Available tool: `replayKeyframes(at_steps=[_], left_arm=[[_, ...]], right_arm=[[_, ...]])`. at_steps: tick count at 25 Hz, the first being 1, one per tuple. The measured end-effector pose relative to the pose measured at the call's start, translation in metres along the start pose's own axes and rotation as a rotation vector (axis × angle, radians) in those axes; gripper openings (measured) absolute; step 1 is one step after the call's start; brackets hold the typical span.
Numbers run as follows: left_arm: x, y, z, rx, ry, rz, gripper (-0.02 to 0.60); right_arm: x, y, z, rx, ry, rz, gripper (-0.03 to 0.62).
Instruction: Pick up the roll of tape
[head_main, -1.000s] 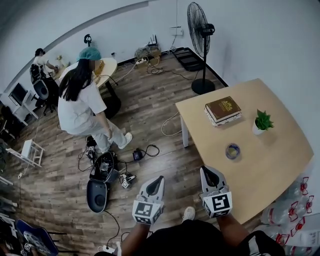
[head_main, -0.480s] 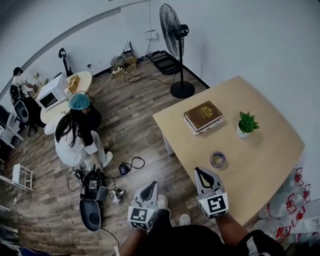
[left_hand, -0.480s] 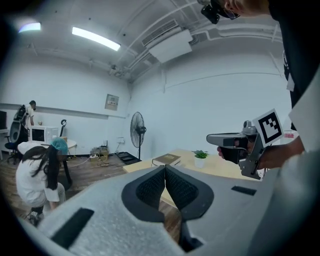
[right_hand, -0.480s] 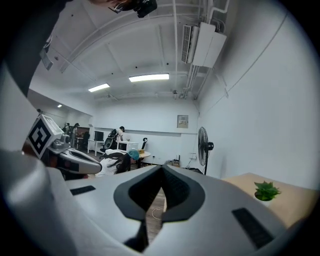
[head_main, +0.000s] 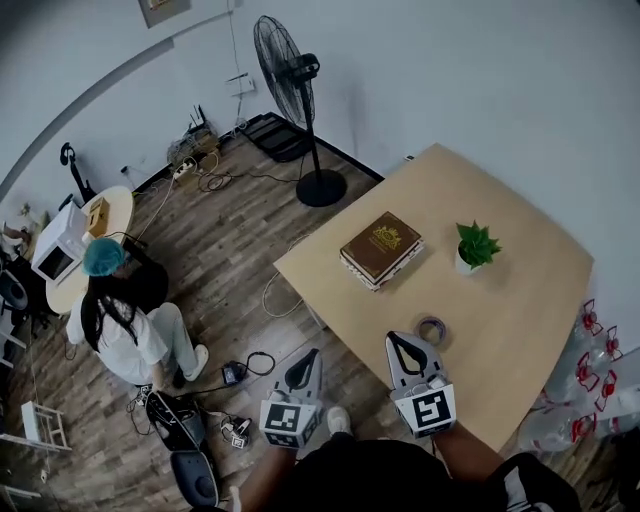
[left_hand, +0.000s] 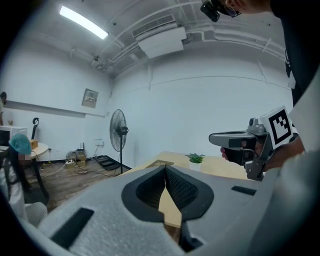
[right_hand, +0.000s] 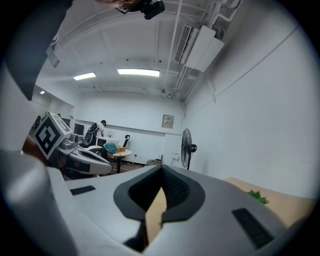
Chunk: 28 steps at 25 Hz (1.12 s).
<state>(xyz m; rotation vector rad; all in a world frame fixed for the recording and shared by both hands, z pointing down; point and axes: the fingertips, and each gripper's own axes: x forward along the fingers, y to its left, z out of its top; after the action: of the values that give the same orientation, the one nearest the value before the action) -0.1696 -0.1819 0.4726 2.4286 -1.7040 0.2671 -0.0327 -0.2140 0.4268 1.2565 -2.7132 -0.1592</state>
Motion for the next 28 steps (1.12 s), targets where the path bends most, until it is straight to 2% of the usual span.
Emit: replayKeyframes(at_steps=[2, 6, 11, 13, 17, 23, 28], left_arm=[[0.015, 0.009, 0.003, 0.019, 0.004, -0.044, 0.005], [0.041, 0.025, 0.003, 0.035, 0.009, -0.115, 0.005], [0.062, 0.026, -0.003, 0.034, 0.041, -0.204, 0.005], [0.069, 0.023, -0.003, 0.048, 0.026, -0.235, 0.005], [0.073, 0.01, 0.002, 0.011, 0.022, -0.282, 0.005], [0.088, -0.012, 0.004, 0.015, 0.013, -0.268, 0.005], [0.101, -0.032, -0.001, 0.023, 0.02, -0.266, 0.005]], right_arm=[[0.013, -0.003, -0.002, 0.007, 0.022, -0.027, -0.006], [0.03, -0.011, -0.011, 0.113, 0.053, -0.093, -0.006], [0.035, -0.022, -0.023, 0.072, 0.108, -0.145, -0.006], [0.034, -0.027, -0.033, 0.08, 0.138, -0.167, -0.006], [0.032, -0.029, -0.046, 0.078, 0.196, -0.146, -0.002], [0.021, -0.046, -0.081, 0.09, 0.29, -0.089, 0.113], [0.011, -0.06, -0.136, 0.094, 0.43, -0.023, 0.226]])
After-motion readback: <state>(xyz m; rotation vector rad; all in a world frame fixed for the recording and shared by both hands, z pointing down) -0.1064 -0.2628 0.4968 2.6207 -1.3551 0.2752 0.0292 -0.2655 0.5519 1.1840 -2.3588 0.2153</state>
